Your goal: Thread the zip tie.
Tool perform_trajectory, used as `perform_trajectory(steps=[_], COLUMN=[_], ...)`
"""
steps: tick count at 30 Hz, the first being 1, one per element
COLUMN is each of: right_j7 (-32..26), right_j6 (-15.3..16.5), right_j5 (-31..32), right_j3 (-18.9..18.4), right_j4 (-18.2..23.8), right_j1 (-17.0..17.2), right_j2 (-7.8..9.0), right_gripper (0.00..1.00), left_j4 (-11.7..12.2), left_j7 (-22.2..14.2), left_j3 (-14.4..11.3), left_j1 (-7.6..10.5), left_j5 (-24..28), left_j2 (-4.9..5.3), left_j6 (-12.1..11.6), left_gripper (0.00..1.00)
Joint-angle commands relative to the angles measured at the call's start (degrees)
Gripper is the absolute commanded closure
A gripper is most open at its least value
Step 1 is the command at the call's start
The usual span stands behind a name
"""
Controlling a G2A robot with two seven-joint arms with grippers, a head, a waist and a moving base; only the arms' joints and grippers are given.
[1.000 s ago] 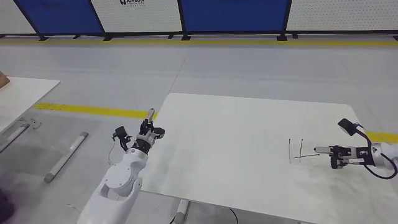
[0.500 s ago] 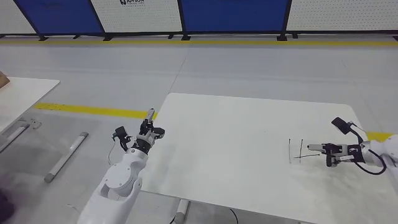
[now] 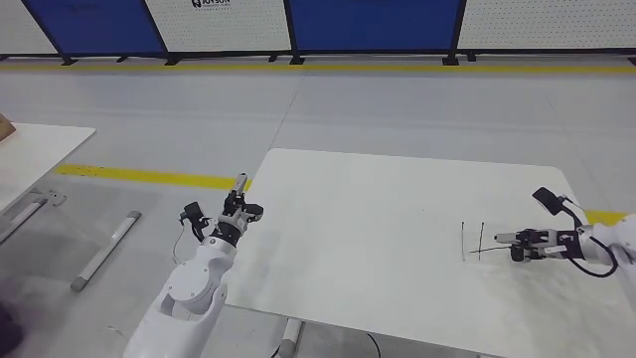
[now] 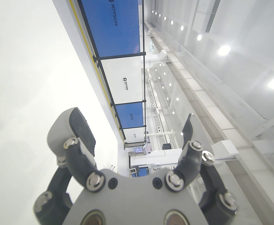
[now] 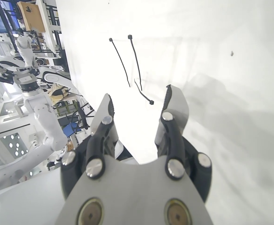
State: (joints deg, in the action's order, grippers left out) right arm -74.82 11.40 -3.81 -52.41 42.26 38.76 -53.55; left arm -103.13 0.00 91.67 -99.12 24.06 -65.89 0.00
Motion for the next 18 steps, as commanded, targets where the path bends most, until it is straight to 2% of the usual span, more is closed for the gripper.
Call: perform_trajectory(steps=[1,18], right_j7=[0.02,-1.00], right_j6=[-0.33,0.39], right_j5=[-0.31,-1.03], right_j3=[0.06,0.43], right_j4=[-0.65,-5.05], right_j1=[-0.18,-1.81], right_j2=[-0.17,-1.22], right_gripper=[0.55,0.70], left_j4=[0.00,0.00], left_j7=[0.00,0.00], left_j3=[0.00,0.00], left_j1=[0.00,0.00], left_j5=[0.00,0.00], left_j2=[0.00,0.00], left_j6=[0.00,0.00], left_gripper=[0.00,0.00])
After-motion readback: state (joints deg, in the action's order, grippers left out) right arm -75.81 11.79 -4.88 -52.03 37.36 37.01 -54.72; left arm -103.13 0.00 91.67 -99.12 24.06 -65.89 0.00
